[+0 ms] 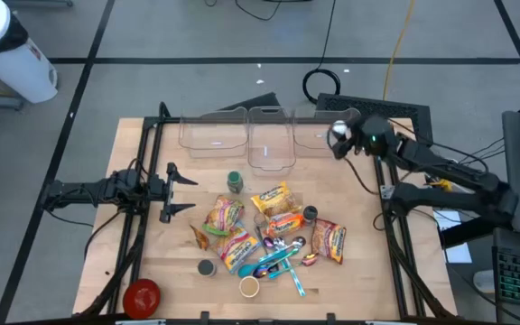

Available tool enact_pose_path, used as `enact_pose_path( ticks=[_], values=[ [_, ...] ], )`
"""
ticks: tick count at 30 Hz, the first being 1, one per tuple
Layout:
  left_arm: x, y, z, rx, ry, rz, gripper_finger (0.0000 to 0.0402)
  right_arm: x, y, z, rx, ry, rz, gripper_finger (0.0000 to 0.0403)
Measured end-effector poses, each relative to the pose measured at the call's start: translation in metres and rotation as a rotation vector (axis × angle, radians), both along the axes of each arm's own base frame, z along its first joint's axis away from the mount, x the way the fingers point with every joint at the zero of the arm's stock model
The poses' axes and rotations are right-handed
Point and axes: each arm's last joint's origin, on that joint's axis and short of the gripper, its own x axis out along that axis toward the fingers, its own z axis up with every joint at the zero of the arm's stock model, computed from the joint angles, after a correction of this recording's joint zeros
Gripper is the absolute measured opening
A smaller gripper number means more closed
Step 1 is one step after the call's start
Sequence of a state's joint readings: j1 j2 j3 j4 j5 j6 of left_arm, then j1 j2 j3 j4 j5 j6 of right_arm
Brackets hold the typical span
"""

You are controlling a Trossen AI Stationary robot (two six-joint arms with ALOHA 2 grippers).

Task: Pick & Place Food Item
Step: Put the white seasoning bottle into the right transparent bin

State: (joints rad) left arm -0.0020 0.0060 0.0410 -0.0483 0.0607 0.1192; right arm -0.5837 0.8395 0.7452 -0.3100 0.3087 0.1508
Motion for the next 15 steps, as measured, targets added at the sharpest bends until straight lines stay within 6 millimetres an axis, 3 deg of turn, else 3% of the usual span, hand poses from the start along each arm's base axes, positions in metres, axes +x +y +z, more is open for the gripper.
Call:
enact_pose_path(
  ticks=[8,15],
  values=[
    [0.000,0.000,0.000,0.000,0.000,0.000,0.0324,-0.015,-0.058,-0.020,0.077,0.025,-0.190,0.0200],
    [0.000,0.000,0.000,0.000,0.000,0.000,0.0324,-0.019,-0.083,-0.041,0.158,0.079,-0.259,0.0200]
  ],
)
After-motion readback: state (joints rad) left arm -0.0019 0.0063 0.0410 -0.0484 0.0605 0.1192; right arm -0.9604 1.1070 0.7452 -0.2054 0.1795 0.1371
